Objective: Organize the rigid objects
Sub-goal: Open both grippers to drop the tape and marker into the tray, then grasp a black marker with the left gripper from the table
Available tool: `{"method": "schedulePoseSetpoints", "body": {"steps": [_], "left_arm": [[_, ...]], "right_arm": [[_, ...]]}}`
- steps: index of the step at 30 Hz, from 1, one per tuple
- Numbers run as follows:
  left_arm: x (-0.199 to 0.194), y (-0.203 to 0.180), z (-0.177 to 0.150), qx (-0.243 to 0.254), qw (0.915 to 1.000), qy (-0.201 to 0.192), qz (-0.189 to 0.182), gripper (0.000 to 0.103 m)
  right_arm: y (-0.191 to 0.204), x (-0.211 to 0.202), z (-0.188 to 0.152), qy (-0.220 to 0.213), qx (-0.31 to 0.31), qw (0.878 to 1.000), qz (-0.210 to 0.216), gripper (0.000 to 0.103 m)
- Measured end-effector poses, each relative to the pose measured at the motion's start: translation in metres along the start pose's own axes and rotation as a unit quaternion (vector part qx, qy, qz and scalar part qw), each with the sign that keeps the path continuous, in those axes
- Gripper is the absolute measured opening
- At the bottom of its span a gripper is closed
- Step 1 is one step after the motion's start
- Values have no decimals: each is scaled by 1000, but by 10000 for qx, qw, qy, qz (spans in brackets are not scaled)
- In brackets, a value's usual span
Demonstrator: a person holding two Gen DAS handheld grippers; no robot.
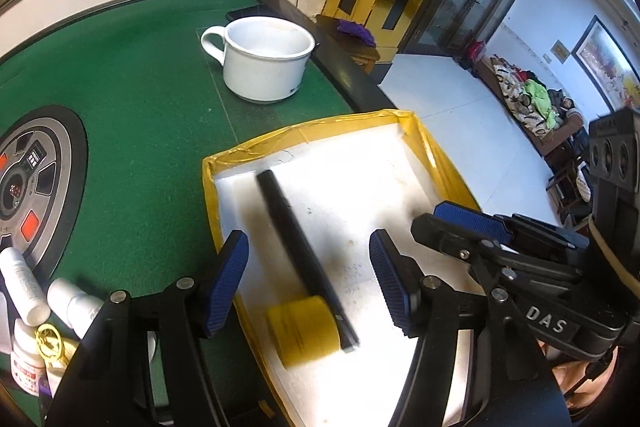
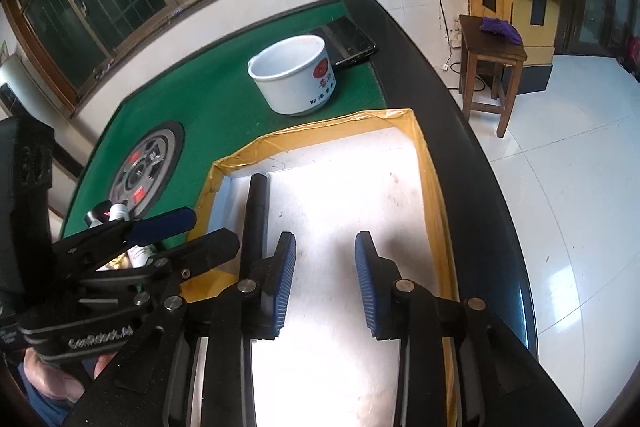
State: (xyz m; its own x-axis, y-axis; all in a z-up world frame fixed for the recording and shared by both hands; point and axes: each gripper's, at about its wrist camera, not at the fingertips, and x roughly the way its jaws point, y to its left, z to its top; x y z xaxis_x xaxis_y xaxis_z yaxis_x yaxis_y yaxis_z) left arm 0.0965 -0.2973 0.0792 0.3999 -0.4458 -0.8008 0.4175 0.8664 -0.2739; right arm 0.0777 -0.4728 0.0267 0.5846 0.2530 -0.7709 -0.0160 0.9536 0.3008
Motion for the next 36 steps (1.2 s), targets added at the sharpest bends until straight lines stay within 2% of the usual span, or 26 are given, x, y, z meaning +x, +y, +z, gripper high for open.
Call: {"method": "schedulePoseSetpoints", "body": {"steps": [11, 15, 21, 29, 33, 36], "left_arm": [[-22, -9, -21, 130, 9997, -105, -166, 62], [-38, -3, -37, 117, 9992, -160, -347, 62], [-61, 11, -60, 188, 9988, -277, -360, 62], [-98, 42, -91, 164, 9978, -537, -350, 62], [-123, 78, -117, 25, 9978, -658, -113, 62], [-139, 117, -137, -193, 9973, -646, 304, 62]], "right_arm": [[8, -53, -37, -676, 273, 9959, 542, 34], [15, -59, -56, -803, 353, 9922, 884, 42], [37, -53, -81, -689, 287, 9911, 1100, 42], [77, -46, -94, -575, -35, 9906, 1238, 42], [91, -41, -102, -478, -173, 9896, 1346, 42], [101, -35, -107, -405, -269, 9885, 1434, 42]]}}
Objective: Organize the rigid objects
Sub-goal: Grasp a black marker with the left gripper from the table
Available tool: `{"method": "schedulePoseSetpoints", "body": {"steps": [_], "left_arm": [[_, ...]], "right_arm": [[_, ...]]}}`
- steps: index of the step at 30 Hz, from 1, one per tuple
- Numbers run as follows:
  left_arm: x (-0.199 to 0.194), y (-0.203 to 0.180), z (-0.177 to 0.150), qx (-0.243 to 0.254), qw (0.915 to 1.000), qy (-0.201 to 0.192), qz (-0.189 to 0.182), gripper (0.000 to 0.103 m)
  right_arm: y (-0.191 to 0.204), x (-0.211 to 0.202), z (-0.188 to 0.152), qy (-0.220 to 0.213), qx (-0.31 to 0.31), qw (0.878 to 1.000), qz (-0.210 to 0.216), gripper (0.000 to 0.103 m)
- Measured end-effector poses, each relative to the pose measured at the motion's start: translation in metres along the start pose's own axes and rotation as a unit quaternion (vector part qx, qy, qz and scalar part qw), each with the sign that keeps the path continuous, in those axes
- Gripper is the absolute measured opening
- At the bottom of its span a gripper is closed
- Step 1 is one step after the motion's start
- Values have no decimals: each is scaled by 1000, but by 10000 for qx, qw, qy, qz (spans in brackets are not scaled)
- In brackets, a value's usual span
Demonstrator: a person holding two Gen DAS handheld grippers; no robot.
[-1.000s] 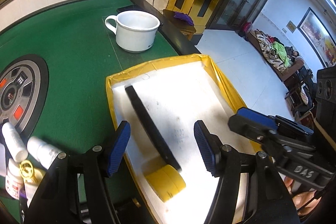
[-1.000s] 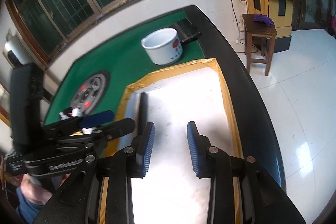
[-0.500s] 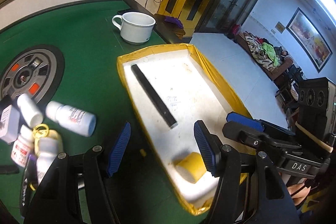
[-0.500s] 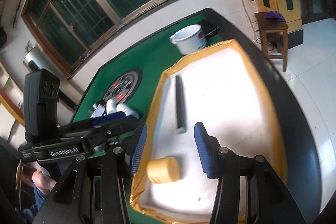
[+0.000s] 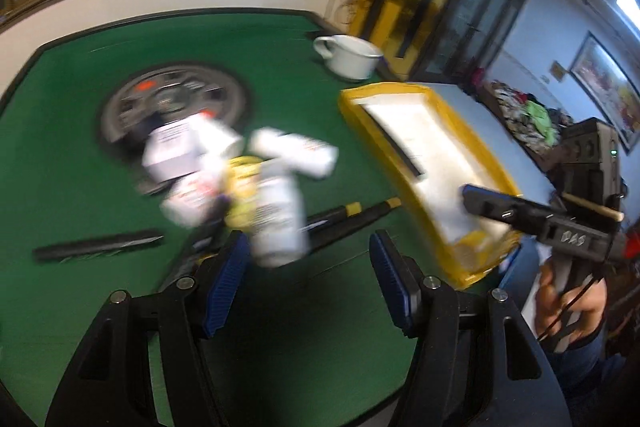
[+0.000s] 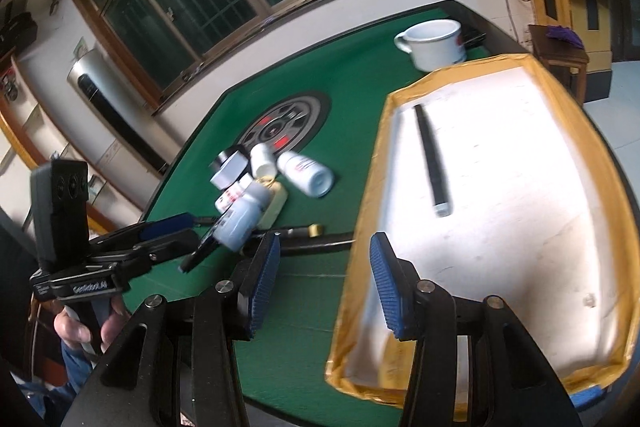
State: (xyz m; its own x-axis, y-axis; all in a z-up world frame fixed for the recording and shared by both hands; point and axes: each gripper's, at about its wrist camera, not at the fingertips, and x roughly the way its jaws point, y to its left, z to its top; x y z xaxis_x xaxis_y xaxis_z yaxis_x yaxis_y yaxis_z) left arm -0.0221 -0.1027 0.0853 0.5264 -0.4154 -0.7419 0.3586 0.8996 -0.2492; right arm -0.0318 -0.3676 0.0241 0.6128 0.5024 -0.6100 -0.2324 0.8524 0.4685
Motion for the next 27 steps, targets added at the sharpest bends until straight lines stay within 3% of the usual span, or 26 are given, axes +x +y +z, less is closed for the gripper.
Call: {"method": "schedulePoseSetpoints", "body": {"steps": [4, 8, 12, 19, 27], "left_arm": [[-19, 71, -15, -630, 9954, -28, 715, 62], [-28, 129, -15, -1161, 9863, -160, 1160, 62], [-6, 162, -2, -1325, 9824, 25, 1313, 62], [37, 191, 10, -1545, 9800, 438, 1178, 62], [32, 160, -11, -1157, 9869, 900, 672, 62]], "right_arm": [[14, 11, -3, 120, -173, 9997, 108, 42], [28, 19, -8, 223, -329, 9990, 223, 42], [35, 28, -14, 358, -369, 9984, 255, 42], [39, 32, -20, 462, -398, 9979, 223, 42], [34, 38, -18, 523, -315, 9976, 313, 43]]}}
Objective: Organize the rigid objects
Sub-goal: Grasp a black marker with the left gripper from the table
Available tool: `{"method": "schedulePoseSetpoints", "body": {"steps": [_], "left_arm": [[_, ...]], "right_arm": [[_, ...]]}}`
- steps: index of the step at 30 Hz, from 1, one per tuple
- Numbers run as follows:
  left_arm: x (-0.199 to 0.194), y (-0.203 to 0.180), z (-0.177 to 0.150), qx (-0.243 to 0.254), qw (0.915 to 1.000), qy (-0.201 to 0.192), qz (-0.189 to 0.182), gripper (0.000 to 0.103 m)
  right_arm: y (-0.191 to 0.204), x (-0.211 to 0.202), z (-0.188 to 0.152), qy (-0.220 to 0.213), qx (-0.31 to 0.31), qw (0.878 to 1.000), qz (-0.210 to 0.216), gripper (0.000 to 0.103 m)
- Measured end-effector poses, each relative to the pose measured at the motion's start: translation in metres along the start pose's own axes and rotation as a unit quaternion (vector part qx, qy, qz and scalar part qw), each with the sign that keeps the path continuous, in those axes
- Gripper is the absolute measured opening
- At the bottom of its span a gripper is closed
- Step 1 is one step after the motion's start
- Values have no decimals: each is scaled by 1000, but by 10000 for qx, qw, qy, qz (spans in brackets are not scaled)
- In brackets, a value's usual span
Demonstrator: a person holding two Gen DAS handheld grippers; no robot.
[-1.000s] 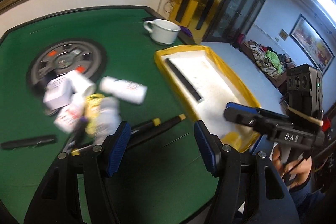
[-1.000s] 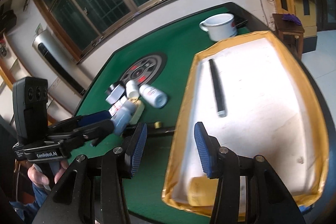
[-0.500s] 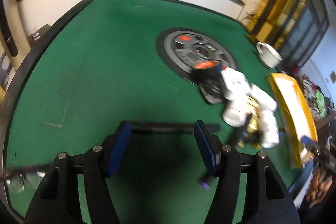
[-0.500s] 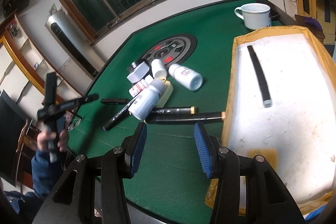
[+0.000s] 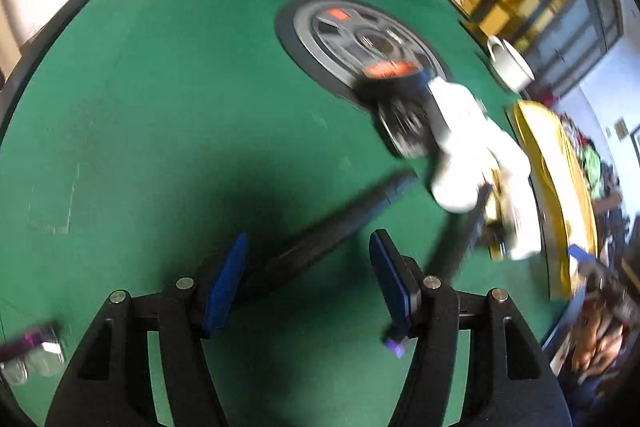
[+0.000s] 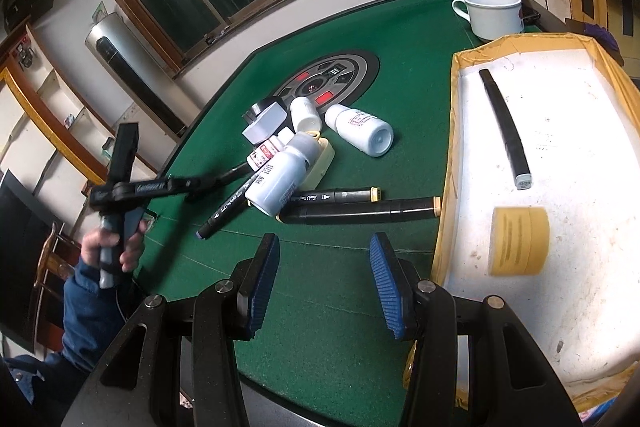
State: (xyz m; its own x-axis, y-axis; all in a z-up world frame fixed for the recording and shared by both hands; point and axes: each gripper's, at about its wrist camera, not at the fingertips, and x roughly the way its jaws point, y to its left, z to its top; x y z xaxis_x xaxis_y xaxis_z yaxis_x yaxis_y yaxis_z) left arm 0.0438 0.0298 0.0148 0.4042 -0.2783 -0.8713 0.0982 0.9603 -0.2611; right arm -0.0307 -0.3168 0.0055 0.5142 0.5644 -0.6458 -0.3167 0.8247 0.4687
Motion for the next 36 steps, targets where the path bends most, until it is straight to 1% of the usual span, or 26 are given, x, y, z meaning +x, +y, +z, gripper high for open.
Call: {"method": "schedulePoseSetpoints", "body": {"steps": [1, 3, 5, 7, 10, 12, 13, 14, 16, 19, 21, 23, 24, 26, 27, 28, 29, 30, 31, 32, 33, 35, 36], "left_arm": [[0, -5, -3, 101, 9999, 40, 5, 62], [-1, -18, -10, 366, 9992, 62, 146, 62], [0, -27, -10, 557, 9982, 66, 226, 62], [7, -38, -7, 711, 9961, 23, 514, 62], [21, -52, 0, 881, 9926, -56, 833, 61], [26, -61, 4, 1000, 9904, -271, 914, 49], [23, -60, 2, 980, 9906, -330, 893, 34], [23, -61, 2, 958, 9906, -369, 902, 27], [22, -60, -2, 879, 9913, -384, 904, 24], [19, -58, -7, 796, 9915, -398, 948, 18], [15, -56, -12, 729, 9923, -412, 914, 17], [14, -54, -16, 696, 9925, -439, 908, 17], [13, -53, -18, 696, 9925, -436, 901, 17], [11, -51, -19, 680, 9929, -414, 889, 17], [11, -51, -18, 690, 9928, -398, 890, 17], [11, -51, -18, 704, 9928, -388, 891, 17], [11, -52, -18, 726, 9926, -376, 901, 17], [12, -52, -17, 745, 9923, -367, 918, 17], [12, -53, -16, 766, 9920, -372, 934, 17], [13, -54, -16, 799, 9915, -379, 952, 17], [13, -55, -15, 836, 9910, -379, 976, 17], [14, -55, -13, 827, 9911, -373, 970, 17], [14, -55, -13, 834, 9911, -368, 968, 17]], "right_arm": [[0, 1, 0, 4, 2, 10000, 24, 43], [-1, 4, 0, 29, -8, 10000, 47, 43], [-1, 5, 0, 39, -5, 10000, 64, 43], [-2, 5, 0, 46, -12, 10000, 43, 43], [-3, 3, 0, 47, -36, 10000, -35, 43], [-3, 3, 2, 94, -111, 9998, -142, 43], [-3, 3, 4, 131, -167, 9996, -183, 43], [-3, 5, 7, 170, -250, 9992, -250, 43], [-2, 10, 15, 270, -353, 9984, -345, 43], [-6, 25, 36, 447, -361, 9979, -285, 43], [-13, 44, 48, 672, -266, 9968, -350, 43], [-19, 56, 52, 805, -181, 9958, -409, 42], [-18, 59, 53, 811, -243, 9958, -361, 45], [-11, 62, 51, 899, -353, 9941, -493, 46], [-9, 63, 48, 946, -373, 9937, -482, 49], [-4, 62, 44, 1004, -435, 9933, -385, 53], [3, 62, 38, 1086, -539, 9923, -269, 53], [8, 62, 33, 1161, -614, 9911, -210, 57], [16, 62, 26, 1238, -768, 9890, -241, 62], [23, 63, 19, 1319, -933, 9865, -285, 63], [32, 62, 12, 1406, -1129, 9832, -290, 63], [43, 62, 1, 1689, -1310, 9768, 138, 61], [48, 61, -2, 1730, -1386, 9749, 206, 59]]}}
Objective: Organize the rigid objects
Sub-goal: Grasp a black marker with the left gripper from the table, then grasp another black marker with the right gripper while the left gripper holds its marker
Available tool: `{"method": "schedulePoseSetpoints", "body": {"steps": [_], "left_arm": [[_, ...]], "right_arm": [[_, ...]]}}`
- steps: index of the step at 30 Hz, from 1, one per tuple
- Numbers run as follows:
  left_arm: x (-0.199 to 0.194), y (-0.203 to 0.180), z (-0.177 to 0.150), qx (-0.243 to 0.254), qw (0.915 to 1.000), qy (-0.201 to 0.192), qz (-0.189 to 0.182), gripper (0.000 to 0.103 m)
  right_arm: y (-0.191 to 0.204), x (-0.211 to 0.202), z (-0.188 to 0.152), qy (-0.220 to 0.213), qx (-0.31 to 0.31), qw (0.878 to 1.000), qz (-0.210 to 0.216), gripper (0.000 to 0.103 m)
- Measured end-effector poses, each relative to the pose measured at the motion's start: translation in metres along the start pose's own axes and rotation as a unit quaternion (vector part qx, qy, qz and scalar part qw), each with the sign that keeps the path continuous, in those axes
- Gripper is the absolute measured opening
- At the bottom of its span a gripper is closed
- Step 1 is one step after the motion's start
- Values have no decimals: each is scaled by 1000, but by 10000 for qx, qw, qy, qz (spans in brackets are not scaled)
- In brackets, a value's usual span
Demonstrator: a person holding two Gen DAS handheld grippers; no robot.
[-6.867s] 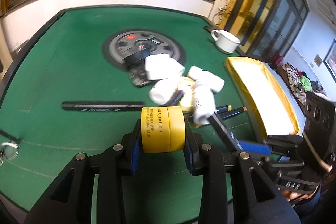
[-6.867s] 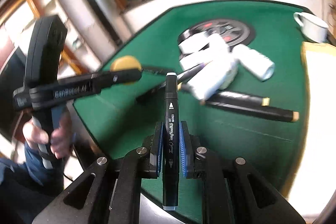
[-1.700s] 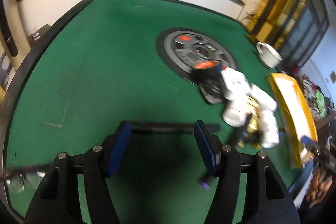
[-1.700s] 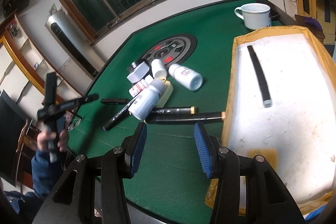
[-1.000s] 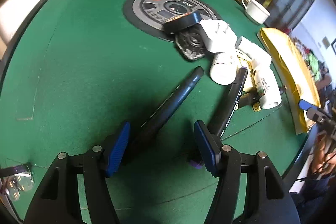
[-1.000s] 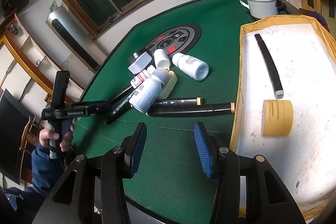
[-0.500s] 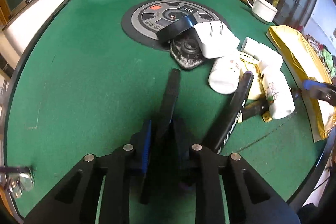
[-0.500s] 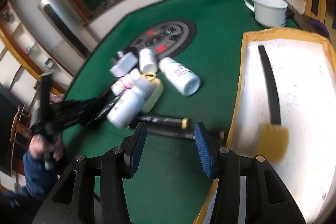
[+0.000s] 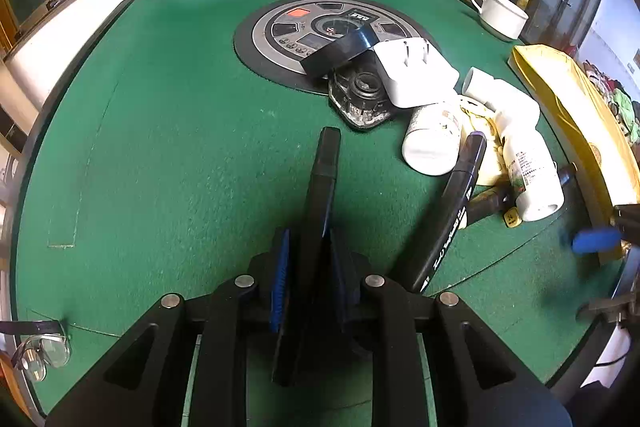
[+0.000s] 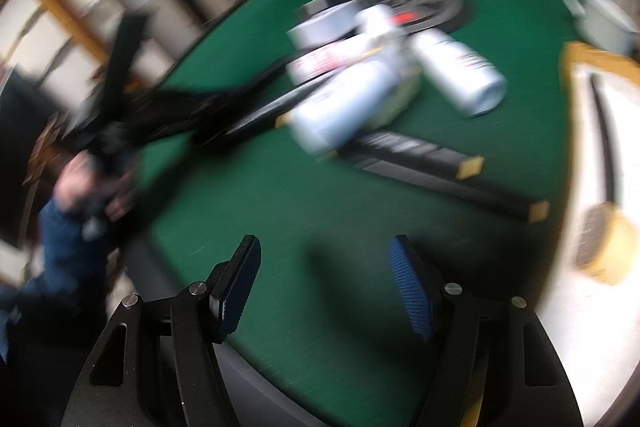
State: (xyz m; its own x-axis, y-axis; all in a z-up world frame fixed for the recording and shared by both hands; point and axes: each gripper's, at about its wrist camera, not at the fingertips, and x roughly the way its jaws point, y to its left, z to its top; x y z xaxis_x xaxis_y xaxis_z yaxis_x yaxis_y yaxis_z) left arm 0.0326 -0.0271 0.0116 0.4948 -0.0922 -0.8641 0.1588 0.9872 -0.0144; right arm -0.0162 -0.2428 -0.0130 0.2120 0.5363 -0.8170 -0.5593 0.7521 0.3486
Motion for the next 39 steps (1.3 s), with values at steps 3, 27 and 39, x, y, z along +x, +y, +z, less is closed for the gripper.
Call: {"method": "schedulePoseSetpoints", "body": {"steps": [3, 27, 39], "left_arm": [[0, 0, 1, 9, 10000, 22, -5, 17], [-3, 0, -4, 84, 9998, -152, 97, 13], [-41, 16, -26, -582, 9956, -466, -562, 13]], "right_arm": [[6, -14, 7, -274, -408, 9968, -632, 59], [32, 11, -30, 104, -1121, 9877, -1089, 14], [2, -16, -30, -1012, 385, 9931, 456, 14]]}}
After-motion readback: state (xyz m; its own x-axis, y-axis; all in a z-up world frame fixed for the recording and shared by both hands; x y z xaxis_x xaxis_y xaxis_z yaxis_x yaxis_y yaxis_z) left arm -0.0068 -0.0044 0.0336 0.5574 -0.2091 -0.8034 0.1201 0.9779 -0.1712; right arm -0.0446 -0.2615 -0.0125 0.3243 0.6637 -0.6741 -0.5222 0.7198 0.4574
